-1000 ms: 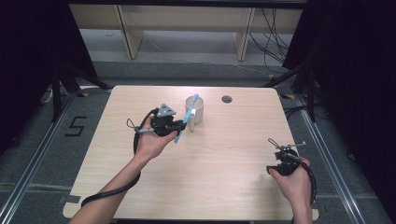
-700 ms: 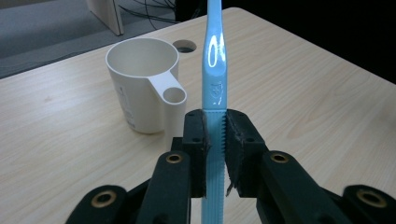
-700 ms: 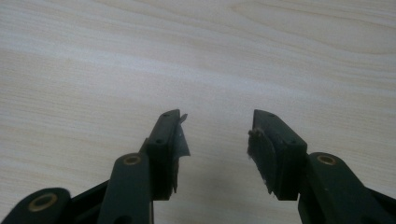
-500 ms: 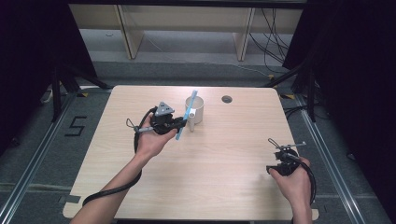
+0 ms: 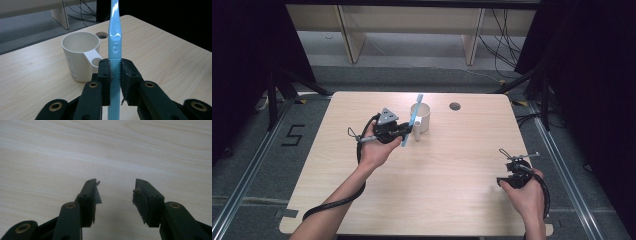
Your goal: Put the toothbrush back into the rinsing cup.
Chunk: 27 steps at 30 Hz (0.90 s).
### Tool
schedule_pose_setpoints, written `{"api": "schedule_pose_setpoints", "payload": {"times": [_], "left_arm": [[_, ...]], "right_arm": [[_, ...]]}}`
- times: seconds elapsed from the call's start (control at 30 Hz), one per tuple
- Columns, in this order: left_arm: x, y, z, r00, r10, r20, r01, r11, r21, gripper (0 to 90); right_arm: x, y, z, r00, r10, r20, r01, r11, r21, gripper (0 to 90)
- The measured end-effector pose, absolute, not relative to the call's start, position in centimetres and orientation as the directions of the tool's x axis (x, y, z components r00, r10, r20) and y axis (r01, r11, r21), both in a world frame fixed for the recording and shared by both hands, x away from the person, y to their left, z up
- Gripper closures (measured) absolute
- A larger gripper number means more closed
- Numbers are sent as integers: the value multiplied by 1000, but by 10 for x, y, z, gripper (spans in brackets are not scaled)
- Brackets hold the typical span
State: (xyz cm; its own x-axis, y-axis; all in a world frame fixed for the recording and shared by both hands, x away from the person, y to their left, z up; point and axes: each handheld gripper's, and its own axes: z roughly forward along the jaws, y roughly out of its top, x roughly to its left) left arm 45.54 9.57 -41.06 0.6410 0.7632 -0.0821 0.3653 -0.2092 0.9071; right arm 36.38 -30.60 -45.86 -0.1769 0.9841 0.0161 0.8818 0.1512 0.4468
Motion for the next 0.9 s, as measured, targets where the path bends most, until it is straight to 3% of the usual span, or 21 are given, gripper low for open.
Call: {"api": "schedule_pose_setpoints", "payload": {"times": [0.6,0.67,0.9], "left_arm": [[462,98,-404,644,762,-72,279,-146,949,785],[462,98,-404,645,761,-71,262,-134,956,786],[463,95,-405,656,753,-52,215,-121,969,786]], "right_arm": [[362,-308,-454,-171,985,28,875,138,464,539],[360,-304,-453,-135,989,63,881,91,464,539],[360,-308,-451,-175,984,34,863,137,486,539]]}}
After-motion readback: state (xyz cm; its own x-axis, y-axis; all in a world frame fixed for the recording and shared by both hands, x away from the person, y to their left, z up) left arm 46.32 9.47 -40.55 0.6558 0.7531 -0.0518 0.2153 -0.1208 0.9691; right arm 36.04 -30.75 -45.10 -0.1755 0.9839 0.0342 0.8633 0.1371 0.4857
